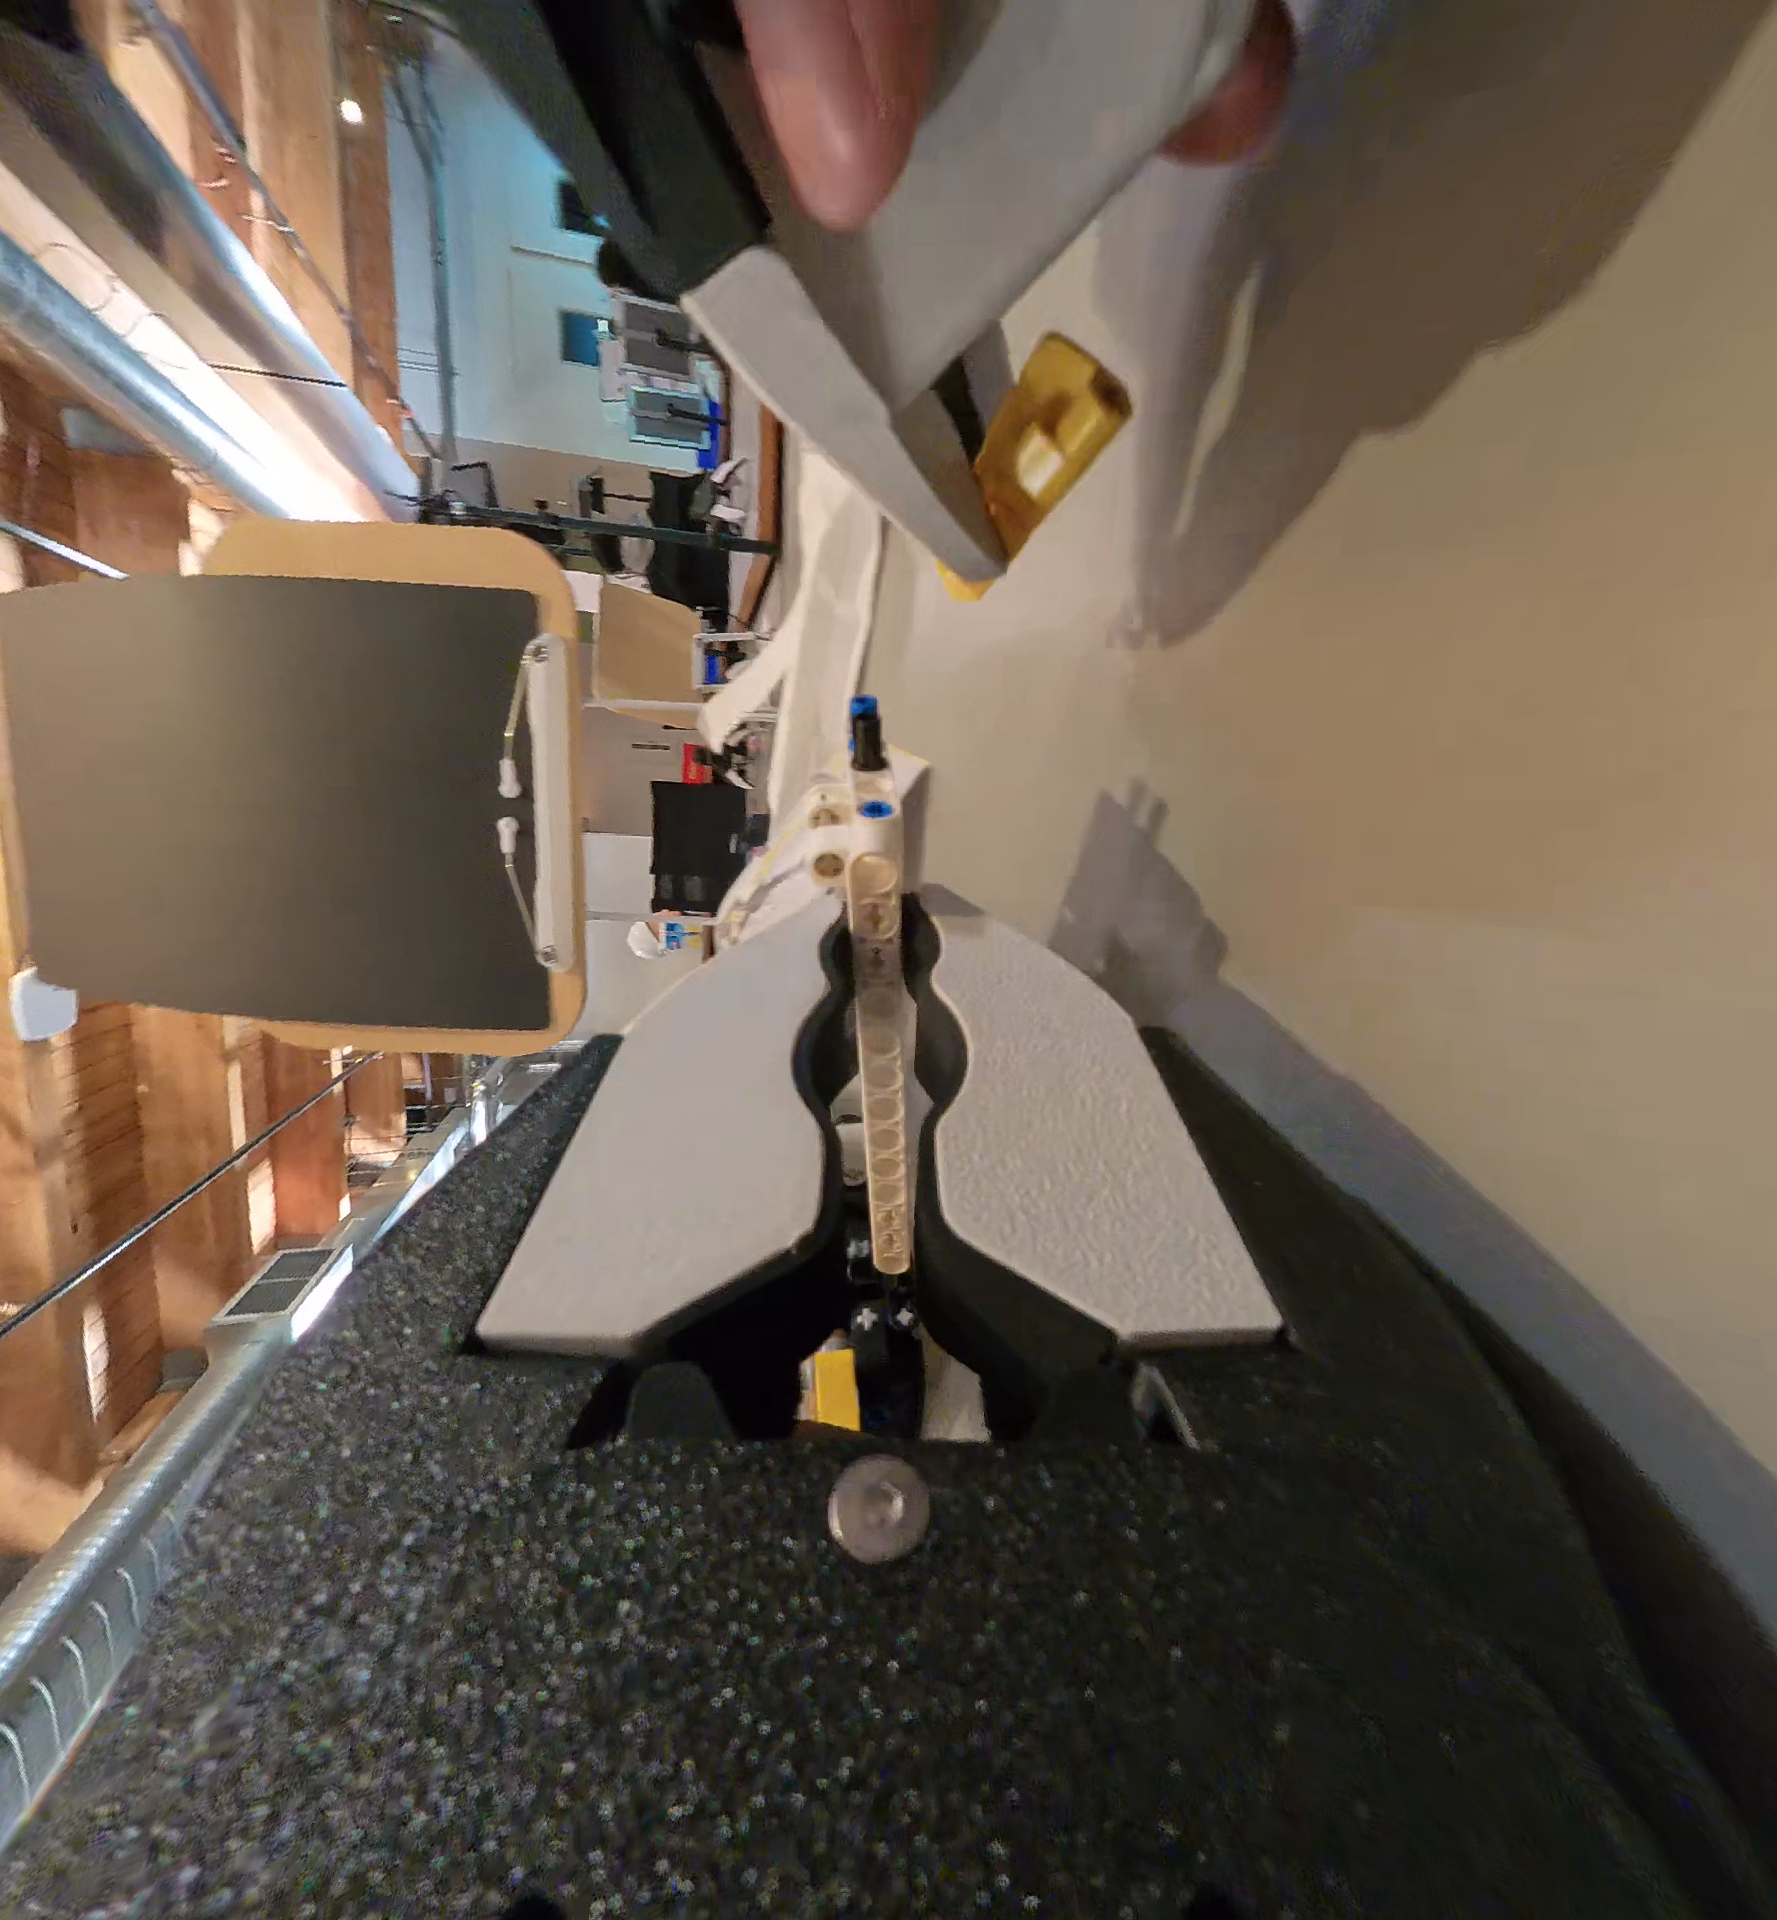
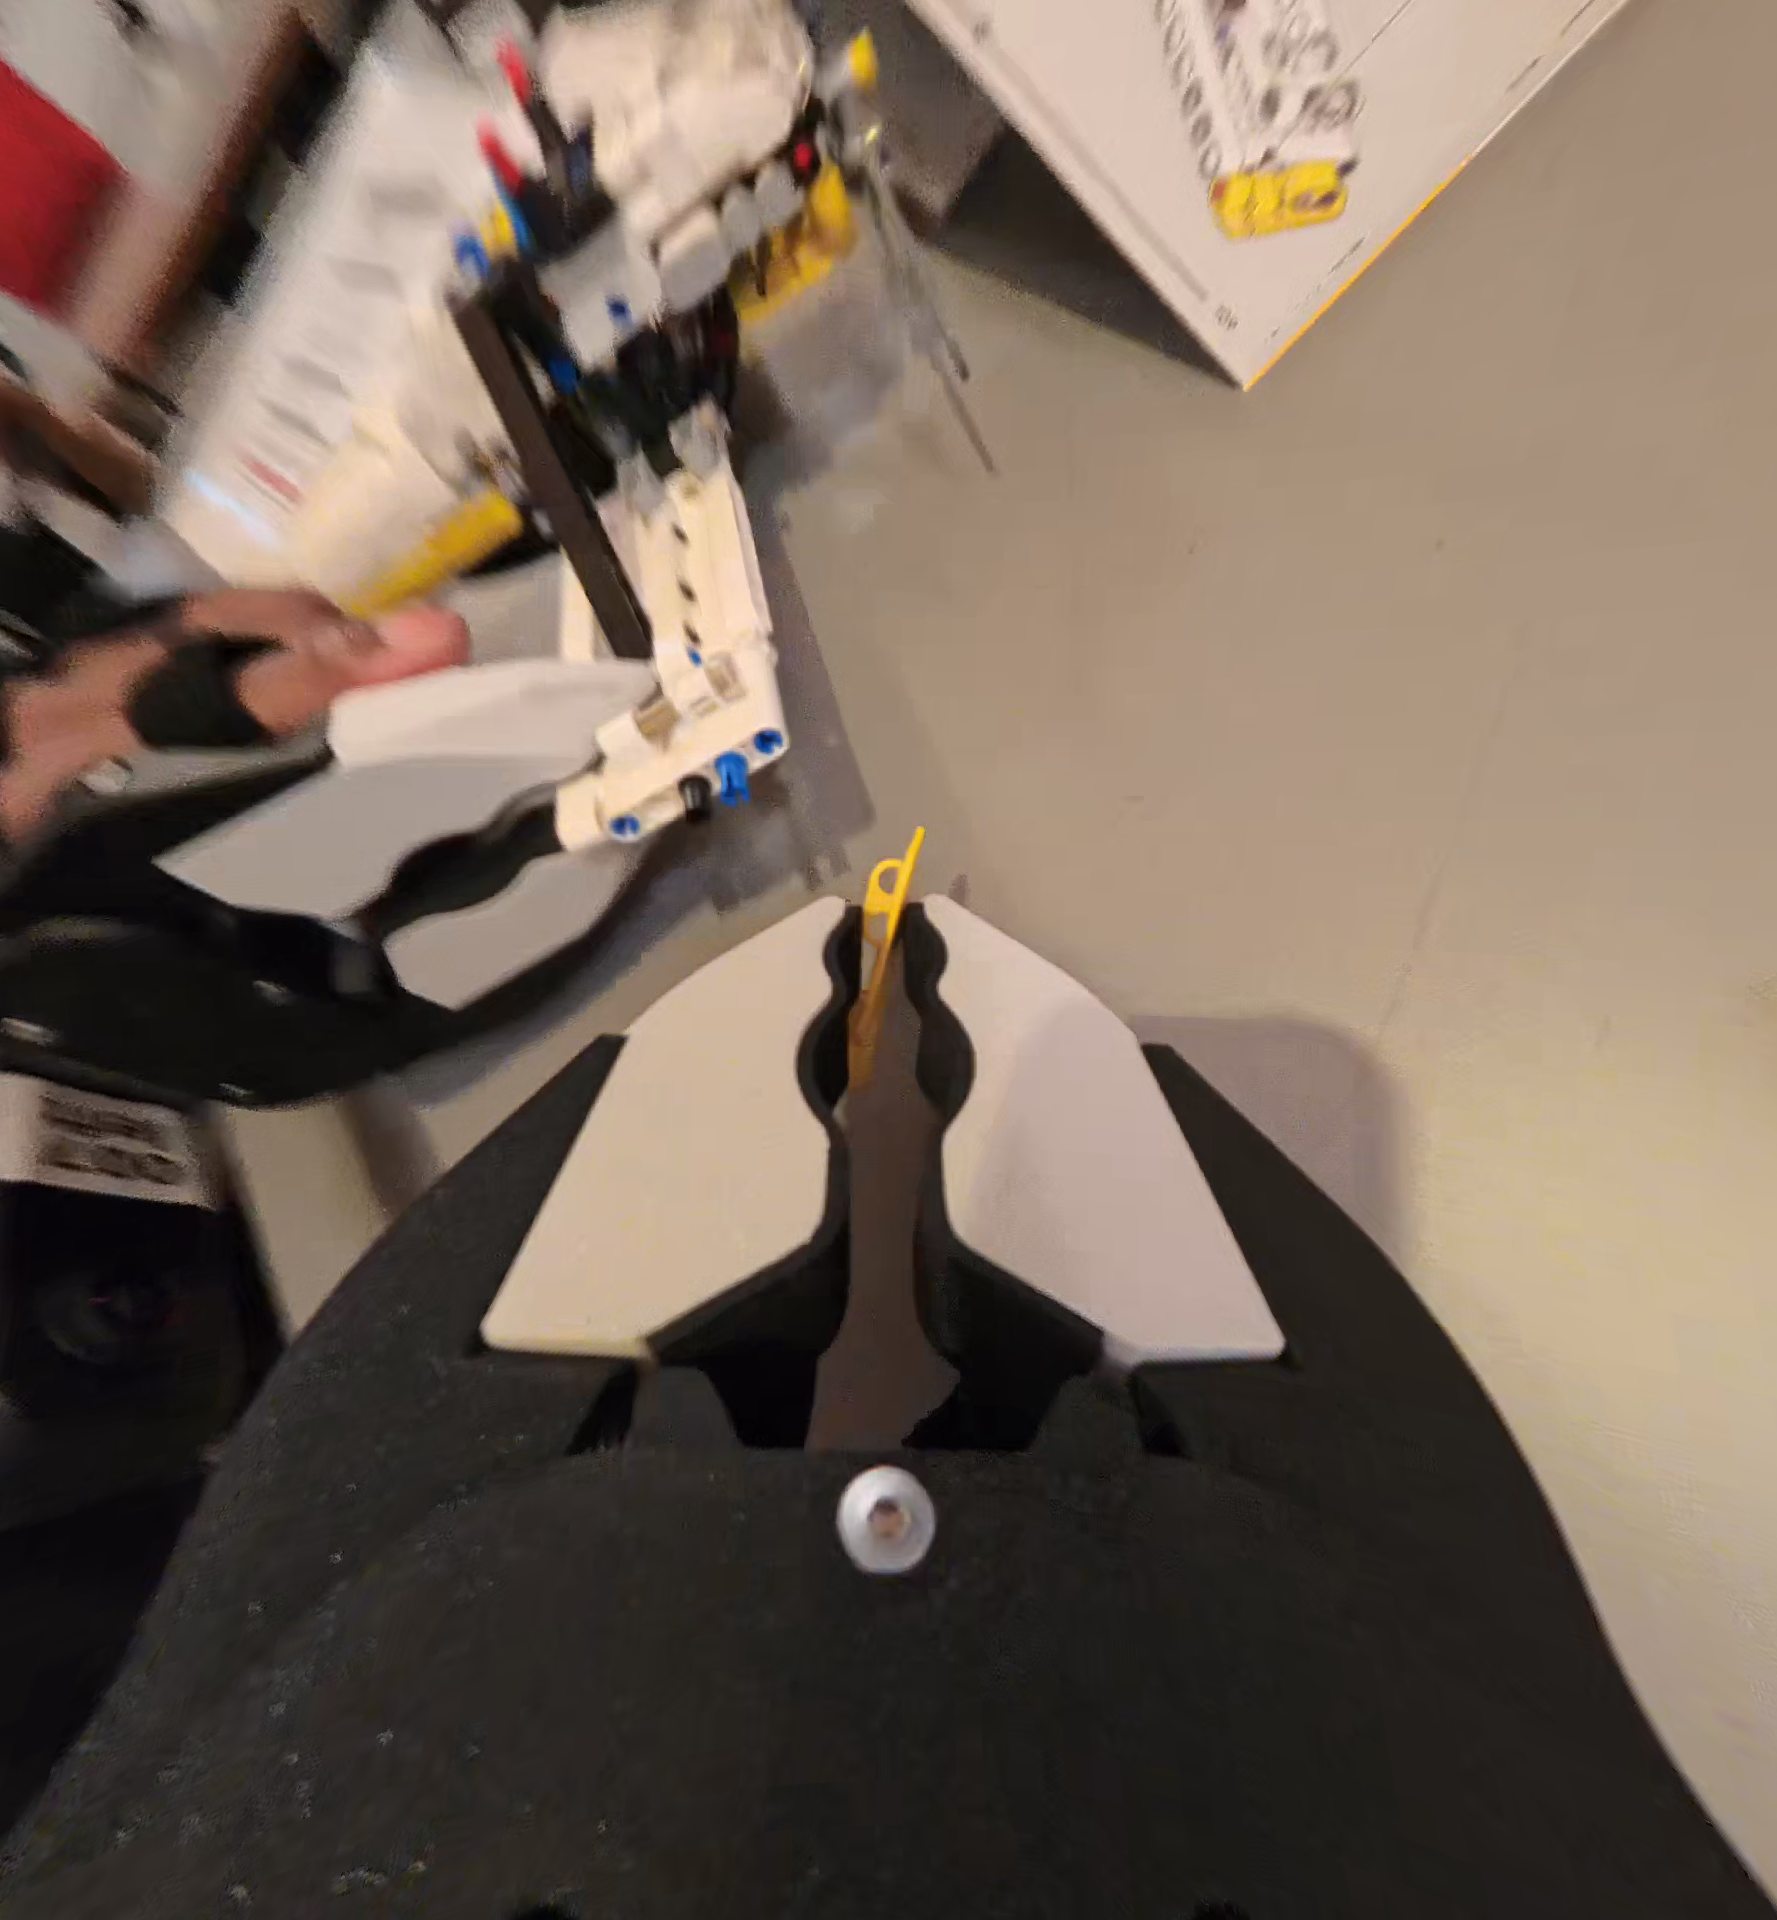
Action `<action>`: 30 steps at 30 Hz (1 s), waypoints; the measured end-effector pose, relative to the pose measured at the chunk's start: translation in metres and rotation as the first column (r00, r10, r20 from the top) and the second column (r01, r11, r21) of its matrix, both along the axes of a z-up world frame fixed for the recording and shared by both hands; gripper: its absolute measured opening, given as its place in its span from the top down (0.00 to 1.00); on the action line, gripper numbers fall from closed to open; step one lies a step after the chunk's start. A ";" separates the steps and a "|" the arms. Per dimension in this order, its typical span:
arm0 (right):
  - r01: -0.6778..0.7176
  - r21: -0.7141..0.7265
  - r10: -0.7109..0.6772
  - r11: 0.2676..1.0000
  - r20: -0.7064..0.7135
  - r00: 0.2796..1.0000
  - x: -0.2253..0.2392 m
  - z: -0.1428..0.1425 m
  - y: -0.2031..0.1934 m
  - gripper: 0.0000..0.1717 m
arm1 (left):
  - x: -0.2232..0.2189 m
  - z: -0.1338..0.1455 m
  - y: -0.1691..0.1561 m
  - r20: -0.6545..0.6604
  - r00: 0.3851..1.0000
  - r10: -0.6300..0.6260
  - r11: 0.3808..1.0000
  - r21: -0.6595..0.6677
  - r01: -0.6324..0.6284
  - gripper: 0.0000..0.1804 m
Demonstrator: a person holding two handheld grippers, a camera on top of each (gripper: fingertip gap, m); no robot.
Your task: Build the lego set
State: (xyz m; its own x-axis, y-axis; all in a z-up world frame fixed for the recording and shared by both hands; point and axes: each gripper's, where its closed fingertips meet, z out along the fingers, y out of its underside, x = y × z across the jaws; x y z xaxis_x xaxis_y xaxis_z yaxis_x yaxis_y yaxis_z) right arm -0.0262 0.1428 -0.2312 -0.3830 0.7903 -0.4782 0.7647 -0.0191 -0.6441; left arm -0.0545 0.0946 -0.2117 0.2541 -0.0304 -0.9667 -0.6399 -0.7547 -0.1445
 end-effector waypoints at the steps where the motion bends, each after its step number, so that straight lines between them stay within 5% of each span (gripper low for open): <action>1: 0.036 -0.108 -0.036 0.993 -0.002 0.999 -0.001 0.007 -0.001 0.96 | 0.001 0.005 0.000 -0.006 1.000 0.002 1.000 0.020 -0.002 0.96; 5: 0.100 -0.451 -0.120 0.887 -0.017 0.993 0.003 0.037 -0.006 0.96 | 0.006 0.019 0.000 -0.003 1.000 -0.009 0.994 0.105 0.010 0.96; 11: 0.106 -0.624 -0.208 0.774 -0.092 0.974 -0.006 0.057 -0.001 0.96 | 0.025 0.047 0.002 0.049 0.994 -0.100 0.955 0.284 0.082 0.96; 18: -0.040 -0.566 -0.134 0.823 -0.262 0.956 -0.013 0.070 -0.019 0.96 | 0.033 0.050 0.006 0.053 0.989 -0.140 0.952 0.281 0.120 0.96; 30: -0.092 -0.603 -0.051 0.793 -0.215 0.975 -0.007 0.067 -0.036 0.96 | 0.030 0.046 0.007 0.032 0.987 -0.158 0.956 0.254 0.145 0.93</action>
State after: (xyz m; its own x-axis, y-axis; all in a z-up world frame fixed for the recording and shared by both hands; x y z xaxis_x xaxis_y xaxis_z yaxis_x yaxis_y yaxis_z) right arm -0.0328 0.1068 -0.1639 -0.5421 0.3552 -0.7615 0.6183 -0.4451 -0.6478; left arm -0.0249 0.1012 -0.1662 0.3144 0.1691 -0.9341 -0.7308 -0.5849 -0.3519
